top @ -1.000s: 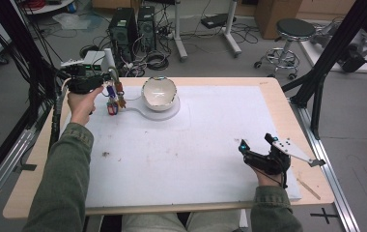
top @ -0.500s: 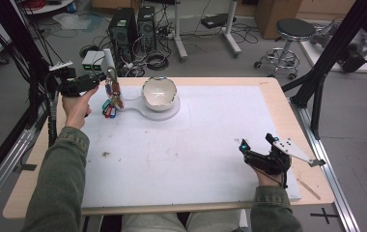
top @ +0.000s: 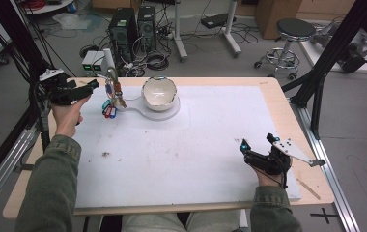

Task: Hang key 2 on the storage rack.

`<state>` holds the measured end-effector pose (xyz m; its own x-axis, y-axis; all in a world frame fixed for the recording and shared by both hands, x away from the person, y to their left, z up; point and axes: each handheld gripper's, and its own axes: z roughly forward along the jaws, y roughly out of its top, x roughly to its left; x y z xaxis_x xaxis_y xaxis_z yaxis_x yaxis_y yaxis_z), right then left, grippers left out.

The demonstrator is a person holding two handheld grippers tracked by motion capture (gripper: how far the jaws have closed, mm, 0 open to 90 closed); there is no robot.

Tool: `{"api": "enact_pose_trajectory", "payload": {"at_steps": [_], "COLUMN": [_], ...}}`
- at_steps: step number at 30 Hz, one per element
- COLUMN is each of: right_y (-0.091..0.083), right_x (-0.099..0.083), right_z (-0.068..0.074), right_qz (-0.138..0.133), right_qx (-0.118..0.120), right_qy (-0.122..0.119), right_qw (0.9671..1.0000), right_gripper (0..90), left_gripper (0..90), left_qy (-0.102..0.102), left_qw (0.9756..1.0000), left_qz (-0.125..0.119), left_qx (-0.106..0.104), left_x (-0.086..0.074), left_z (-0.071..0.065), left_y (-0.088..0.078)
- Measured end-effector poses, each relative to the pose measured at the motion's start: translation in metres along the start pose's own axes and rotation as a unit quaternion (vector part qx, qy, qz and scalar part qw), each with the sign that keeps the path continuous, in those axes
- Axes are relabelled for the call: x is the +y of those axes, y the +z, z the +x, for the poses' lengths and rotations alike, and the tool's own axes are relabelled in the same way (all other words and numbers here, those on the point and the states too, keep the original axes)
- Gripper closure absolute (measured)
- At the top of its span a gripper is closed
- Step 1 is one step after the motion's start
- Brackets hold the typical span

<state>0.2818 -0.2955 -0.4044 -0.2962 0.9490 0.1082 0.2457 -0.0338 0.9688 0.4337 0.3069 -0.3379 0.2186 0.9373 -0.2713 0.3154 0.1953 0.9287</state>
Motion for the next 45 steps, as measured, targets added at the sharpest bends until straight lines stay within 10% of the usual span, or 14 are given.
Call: {"api": "enact_pose_trajectory", "payload": {"at_steps": [20, 45], "right_y": [0.001, 0.000], "right_x": [-0.003, -0.002], "right_z": [0.001, 0.001], "right_qz": [0.002, -0.004], "right_qx": [-0.008, -0.011], "right_qy": [-0.012, -0.008], "right_qw": [0.9999, 0.9999], "right_gripper": [1.9, 2.0], "left_gripper": [1.6, 1.7], "left_qy": [0.045, 0.062], "left_qw": [0.9984, 0.9978], "left_qz": [-0.005, -0.018], "left_qx": [0.034, 0.013], "left_x": [-0.016, -0.055], "left_z": [-0.015, -0.023], "left_y": [-0.027, -0.060]}}
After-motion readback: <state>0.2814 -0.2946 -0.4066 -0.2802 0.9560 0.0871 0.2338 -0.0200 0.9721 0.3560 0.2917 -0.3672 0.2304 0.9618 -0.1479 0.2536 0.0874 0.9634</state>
